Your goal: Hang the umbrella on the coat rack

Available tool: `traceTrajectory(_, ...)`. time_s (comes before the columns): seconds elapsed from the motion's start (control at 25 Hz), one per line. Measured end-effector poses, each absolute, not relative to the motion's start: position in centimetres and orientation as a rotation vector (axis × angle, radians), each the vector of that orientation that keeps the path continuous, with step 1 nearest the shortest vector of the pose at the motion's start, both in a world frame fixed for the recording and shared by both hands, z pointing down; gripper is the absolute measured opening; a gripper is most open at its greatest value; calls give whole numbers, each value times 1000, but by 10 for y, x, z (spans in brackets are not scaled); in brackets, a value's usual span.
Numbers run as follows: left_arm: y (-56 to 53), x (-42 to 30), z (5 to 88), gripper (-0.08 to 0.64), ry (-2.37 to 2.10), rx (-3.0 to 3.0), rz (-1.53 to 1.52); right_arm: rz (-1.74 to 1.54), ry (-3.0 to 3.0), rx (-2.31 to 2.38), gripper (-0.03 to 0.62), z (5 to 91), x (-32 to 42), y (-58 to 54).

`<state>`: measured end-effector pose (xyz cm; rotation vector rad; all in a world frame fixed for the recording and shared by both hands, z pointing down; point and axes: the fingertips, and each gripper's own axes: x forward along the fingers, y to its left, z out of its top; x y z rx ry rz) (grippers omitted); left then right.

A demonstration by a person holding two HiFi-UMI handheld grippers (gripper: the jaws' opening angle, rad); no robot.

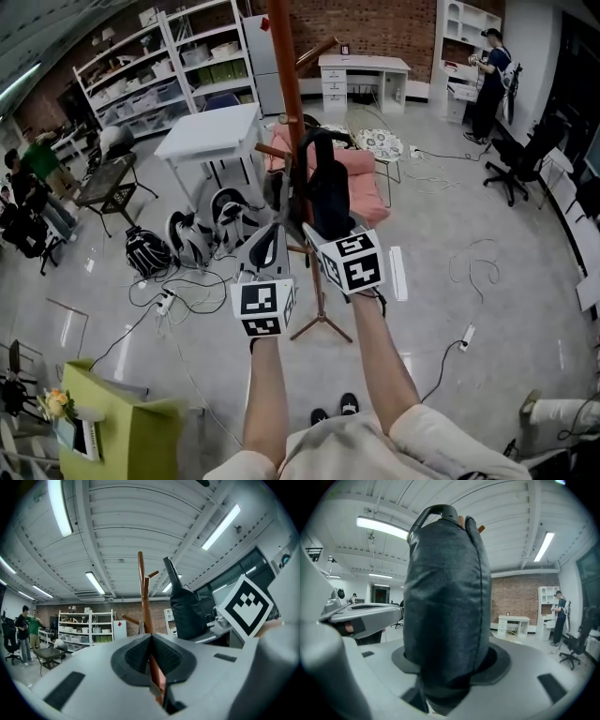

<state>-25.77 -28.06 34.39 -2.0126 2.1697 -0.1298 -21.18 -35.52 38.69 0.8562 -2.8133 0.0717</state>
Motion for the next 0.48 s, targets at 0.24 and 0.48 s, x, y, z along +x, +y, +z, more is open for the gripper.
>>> traceTrajectory(0.24,-296,-257,318,8,2135,-2005,-122,16,-2811,842,247,359,-215,-358)
traceTrajectory(0.48,-311,-264,293,8,2121,-1984,-117,-56,-2778,848,247,343,-218,-370)
